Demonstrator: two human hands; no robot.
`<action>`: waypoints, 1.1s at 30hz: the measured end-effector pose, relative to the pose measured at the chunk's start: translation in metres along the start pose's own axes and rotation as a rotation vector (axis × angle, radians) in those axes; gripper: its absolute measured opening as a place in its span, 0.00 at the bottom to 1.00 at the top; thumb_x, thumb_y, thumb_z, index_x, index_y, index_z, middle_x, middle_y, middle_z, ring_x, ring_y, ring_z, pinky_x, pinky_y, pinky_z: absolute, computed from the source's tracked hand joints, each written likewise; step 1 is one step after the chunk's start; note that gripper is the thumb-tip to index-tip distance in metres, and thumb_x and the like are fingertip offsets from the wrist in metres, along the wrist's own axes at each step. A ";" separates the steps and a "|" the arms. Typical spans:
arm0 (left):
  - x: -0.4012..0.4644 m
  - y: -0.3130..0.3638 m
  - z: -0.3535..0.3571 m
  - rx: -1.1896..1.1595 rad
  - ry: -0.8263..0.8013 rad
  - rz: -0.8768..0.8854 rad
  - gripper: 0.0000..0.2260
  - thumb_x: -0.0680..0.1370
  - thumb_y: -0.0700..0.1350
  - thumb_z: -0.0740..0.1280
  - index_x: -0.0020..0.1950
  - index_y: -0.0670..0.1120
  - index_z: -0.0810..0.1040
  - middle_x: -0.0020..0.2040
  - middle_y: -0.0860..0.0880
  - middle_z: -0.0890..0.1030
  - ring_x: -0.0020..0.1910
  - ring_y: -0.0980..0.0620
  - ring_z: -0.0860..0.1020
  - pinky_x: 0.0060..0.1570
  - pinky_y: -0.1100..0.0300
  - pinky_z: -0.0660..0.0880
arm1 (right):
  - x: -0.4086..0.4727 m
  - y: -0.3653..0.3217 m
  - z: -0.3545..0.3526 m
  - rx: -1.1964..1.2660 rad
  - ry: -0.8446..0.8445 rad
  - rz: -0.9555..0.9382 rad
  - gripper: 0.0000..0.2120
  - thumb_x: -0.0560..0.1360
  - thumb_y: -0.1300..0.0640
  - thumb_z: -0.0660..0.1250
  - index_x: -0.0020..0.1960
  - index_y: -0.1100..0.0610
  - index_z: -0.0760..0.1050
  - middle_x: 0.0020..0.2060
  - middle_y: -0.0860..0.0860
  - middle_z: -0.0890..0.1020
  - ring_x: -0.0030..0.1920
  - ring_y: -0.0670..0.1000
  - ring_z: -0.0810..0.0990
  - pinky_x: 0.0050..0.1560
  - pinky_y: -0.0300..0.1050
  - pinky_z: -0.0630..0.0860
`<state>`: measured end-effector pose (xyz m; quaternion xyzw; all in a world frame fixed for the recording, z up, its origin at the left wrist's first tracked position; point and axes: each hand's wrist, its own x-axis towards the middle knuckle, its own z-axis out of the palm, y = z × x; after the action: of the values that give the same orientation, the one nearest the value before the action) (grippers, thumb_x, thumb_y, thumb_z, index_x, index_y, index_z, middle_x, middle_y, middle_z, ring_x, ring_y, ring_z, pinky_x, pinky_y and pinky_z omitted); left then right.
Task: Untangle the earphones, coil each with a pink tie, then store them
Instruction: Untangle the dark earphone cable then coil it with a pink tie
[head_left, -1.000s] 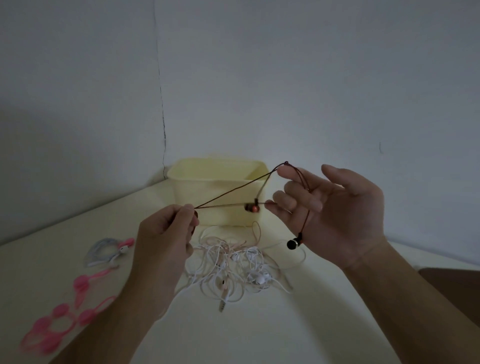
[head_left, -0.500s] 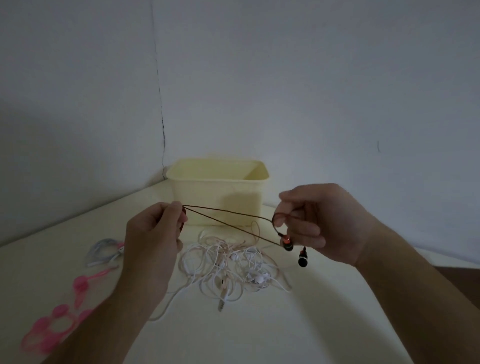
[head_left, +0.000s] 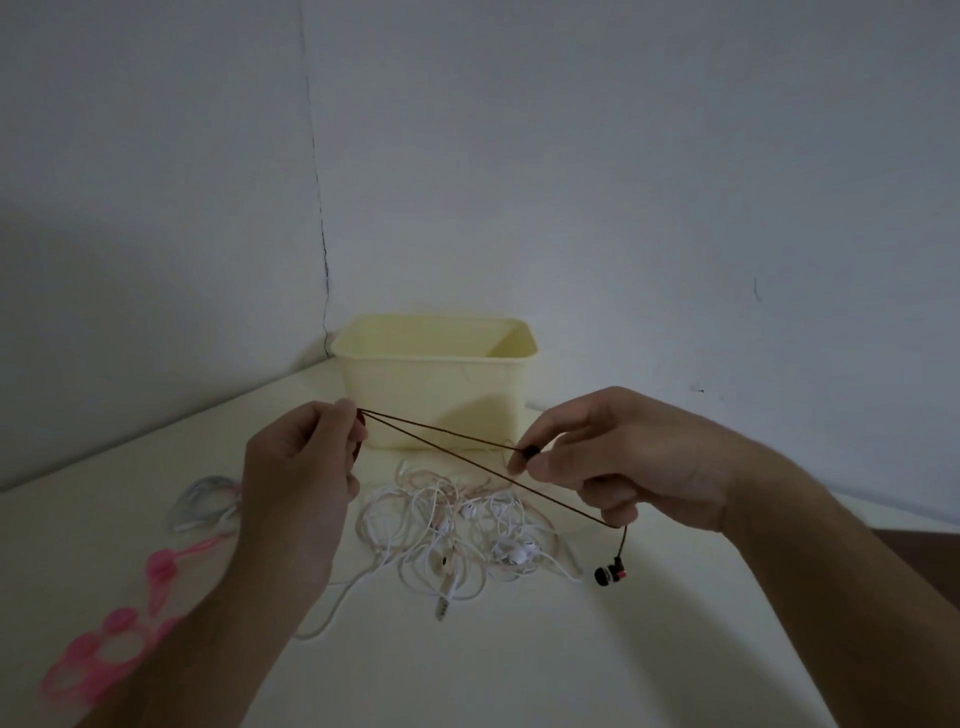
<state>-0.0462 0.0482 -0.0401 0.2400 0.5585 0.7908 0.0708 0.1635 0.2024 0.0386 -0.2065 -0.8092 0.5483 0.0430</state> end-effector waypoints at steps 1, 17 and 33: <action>0.000 0.000 0.000 -0.004 -0.003 -0.002 0.20 0.82 0.41 0.67 0.29 0.47 0.78 0.25 0.52 0.66 0.35 0.44 0.63 0.33 0.54 0.60 | 0.001 0.001 0.001 -0.025 0.006 -0.003 0.09 0.78 0.58 0.75 0.53 0.63 0.84 0.31 0.50 0.68 0.30 0.51 0.57 0.31 0.44 0.55; 0.004 0.001 -0.001 -0.040 0.029 -0.031 0.22 0.82 0.41 0.66 0.27 0.47 0.76 0.23 0.54 0.66 0.31 0.46 0.63 0.34 0.54 0.61 | 0.011 0.012 -0.006 0.107 0.127 -0.107 0.14 0.81 0.74 0.61 0.58 0.65 0.83 0.49 0.61 0.87 0.33 0.52 0.74 0.32 0.41 0.70; 0.004 -0.003 -0.003 -0.019 0.015 -0.008 0.20 0.82 0.41 0.67 0.28 0.47 0.78 0.25 0.52 0.66 0.36 0.43 0.64 0.34 0.55 0.62 | 0.013 0.012 0.004 -0.073 0.319 -0.010 0.09 0.78 0.76 0.66 0.55 0.68 0.78 0.45 0.56 0.90 0.37 0.57 0.88 0.32 0.43 0.78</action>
<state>-0.0515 0.0487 -0.0422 0.2312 0.5524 0.7976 0.0721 0.1543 0.2078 0.0247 -0.2882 -0.8125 0.4787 0.1662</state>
